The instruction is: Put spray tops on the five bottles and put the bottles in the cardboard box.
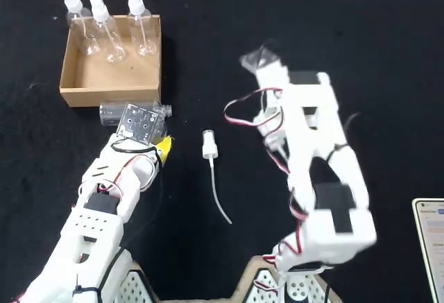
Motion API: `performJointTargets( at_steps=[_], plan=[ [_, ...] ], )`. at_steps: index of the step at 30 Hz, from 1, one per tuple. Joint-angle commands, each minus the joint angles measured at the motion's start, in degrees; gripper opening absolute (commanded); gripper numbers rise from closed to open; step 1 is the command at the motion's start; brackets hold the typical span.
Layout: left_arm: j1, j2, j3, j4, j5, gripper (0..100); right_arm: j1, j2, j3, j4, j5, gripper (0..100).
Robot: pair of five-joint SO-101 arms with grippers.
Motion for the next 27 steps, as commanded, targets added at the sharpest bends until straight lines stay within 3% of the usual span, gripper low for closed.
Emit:
performJointTargets(
  at_steps=[1, 5, 11, 15, 21, 27],
  plan=[
    [0.7, -1.2, -0.6, -1.3, -0.2, 3, 0.0, -12.1, -8.6, 3.8, -6.9, 1.1],
    [1.6, -1.1, -0.5, -1.3, 0.2, 3, -0.2, -19.1, -13.4, 3.7, -16.9, 1.1],
    [10.1, -1.2, -1.0, -3.9, 0.2, 3, -5.0, -24.0, -19.4, 3.2, -31.1, 1.1],
    [14.1, -1.2, 4.1, -13.4, 0.2, 3, -8.4, -25.5, -21.5, 1.5, -34.6, 1.1],
    [15.3, -1.2, 13.3, -35.5, -0.2, 3, -9.5, -25.7, -21.7, -4.4, -38.1, 1.1],
    [14.7, -1.2, 13.2, -37.2, -0.2, 3, -12.3, -25.7, -21.6, -9.6, -43.3, 1.1]
  ],
)
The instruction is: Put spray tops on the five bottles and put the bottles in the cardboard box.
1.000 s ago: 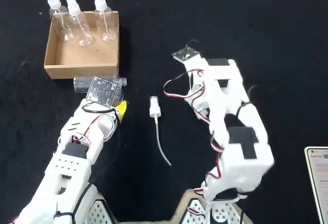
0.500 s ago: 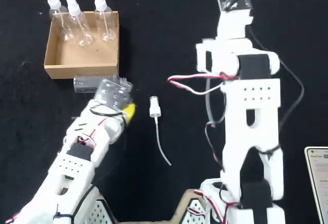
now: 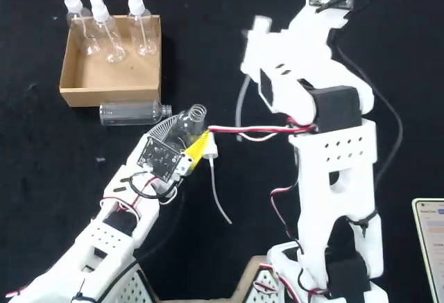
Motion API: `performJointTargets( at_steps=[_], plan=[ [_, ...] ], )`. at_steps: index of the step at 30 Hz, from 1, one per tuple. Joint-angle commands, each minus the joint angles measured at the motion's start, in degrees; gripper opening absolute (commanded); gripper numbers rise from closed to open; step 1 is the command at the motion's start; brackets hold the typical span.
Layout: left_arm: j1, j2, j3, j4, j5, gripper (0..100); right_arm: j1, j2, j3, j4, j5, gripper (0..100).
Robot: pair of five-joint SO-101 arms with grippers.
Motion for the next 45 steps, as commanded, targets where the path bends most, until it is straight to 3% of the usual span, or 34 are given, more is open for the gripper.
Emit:
performJointTargets(
  at_steps=[1, 6, 12, 21, 25, 29, 36, 45],
  plan=[
    [0.2, -1.0, 1.5, -2.3, -0.1, 3, -3.2, -2.2, -3.6, -4.7, -1.7, 1.1],
    [0.2, -1.0, 1.5, -2.3, 0.0, 3, -7.9, -1.7, -3.6, -11.2, -1.3, 1.1],
    [0.2, -1.0, 1.5, -2.3, 0.1, 3, -8.4, -1.9, -3.6, -19.0, -1.3, 1.1],
    [-0.5, -1.0, 1.5, -2.6, 0.4, 3, -8.4, -2.8, -1.6, -17.9, -1.2, 1.1],
    [-1.0, -1.1, 1.2, -2.8, 8.9, 3, -8.6, -6.9, 2.1, -18.5, -1.2, 1.1],
    [-1.0, -1.1, 0.0, -2.8, 17.3, 3, -8.6, -11.6, 10.2, -27.9, -1.2, 1.1],
    [-0.5, -1.1, -0.5, -2.8, 17.5, 3, -8.6, -14.6, 23.3, -43.2, -1.2, 1.1],
    [-0.6, -1.0, -0.5, -2.8, 17.5, 3, -8.7, -15.0, 27.0, -44.9, -1.3, 1.1]
  ],
)
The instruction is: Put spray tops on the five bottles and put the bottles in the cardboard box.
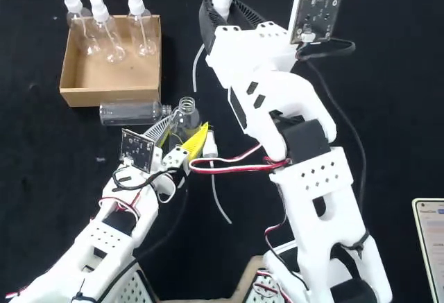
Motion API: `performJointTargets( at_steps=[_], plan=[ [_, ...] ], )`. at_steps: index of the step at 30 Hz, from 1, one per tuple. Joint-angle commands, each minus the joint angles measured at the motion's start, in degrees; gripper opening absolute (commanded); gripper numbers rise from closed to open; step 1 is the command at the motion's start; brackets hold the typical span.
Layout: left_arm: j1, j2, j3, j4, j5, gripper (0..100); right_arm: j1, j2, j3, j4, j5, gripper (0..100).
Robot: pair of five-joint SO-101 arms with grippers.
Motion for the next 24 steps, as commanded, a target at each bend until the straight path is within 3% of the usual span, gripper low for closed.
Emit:
performJointTargets(
  at_steps=[1, 16, 24],
  plan=[
    [0.0, -1.0, -0.6, -1.1, 0.4, 3, -0.7, -2.6, 0.0, -2.0, -0.4, 1.1],
    [-0.1, -1.0, -0.4, -1.1, 0.4, 3, -6.3, -4.9, 0.0, -1.9, -0.4, 1.1],
    [-0.3, -1.0, -0.4, -1.1, 0.4, 3, -6.2, -7.4, 0.0, 5.2, -0.4, 1.1]
  ],
)
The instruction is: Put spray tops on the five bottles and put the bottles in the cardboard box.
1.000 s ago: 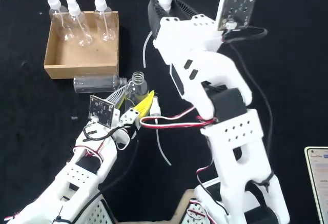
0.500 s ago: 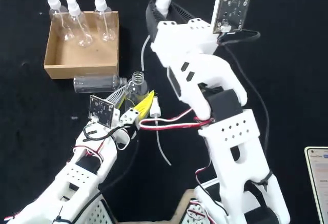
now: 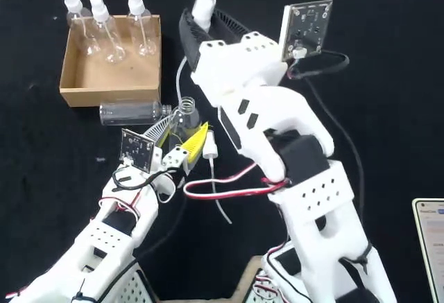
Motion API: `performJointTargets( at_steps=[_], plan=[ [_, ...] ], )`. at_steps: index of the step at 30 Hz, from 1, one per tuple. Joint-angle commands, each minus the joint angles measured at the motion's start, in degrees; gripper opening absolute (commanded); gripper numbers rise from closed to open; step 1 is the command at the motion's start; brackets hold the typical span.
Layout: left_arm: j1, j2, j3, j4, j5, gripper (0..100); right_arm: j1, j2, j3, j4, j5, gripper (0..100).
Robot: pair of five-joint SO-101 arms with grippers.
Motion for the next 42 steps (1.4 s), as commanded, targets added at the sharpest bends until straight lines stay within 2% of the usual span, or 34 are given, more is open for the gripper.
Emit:
performJointTargets(
  at_steps=[1, 7, 11, 29, 34, 42],
  plan=[
    [-0.2, -1.0, -0.4, -1.1, 0.4, 3, -0.6, -2.6, -1.0, 2.8, -0.1, 1.1],
    [-0.2, -1.0, -0.3, -1.1, 0.4, 3, -0.6, -2.7, -1.5, 3.3, 3.0, 1.1],
    [-0.2, -1.0, -0.2, -1.1, 0.4, 3, -0.7, -2.3, -1.2, -2.0, 5.2, 1.1],
    [-0.2, -1.0, -0.1, -1.1, 0.4, 3, -0.6, -2.4, 6.1, -3.3, 5.2, 1.1],
    [-0.1, -1.0, -0.1, -1.1, 0.4, 3, -0.6, -2.7, 6.3, -6.6, 5.2, 1.1],
    [-0.3, -1.0, -0.1, -1.1, 0.4, 3, -0.7, -3.0, 10.0, -2.3, 5.2, 1.1]
  ],
)
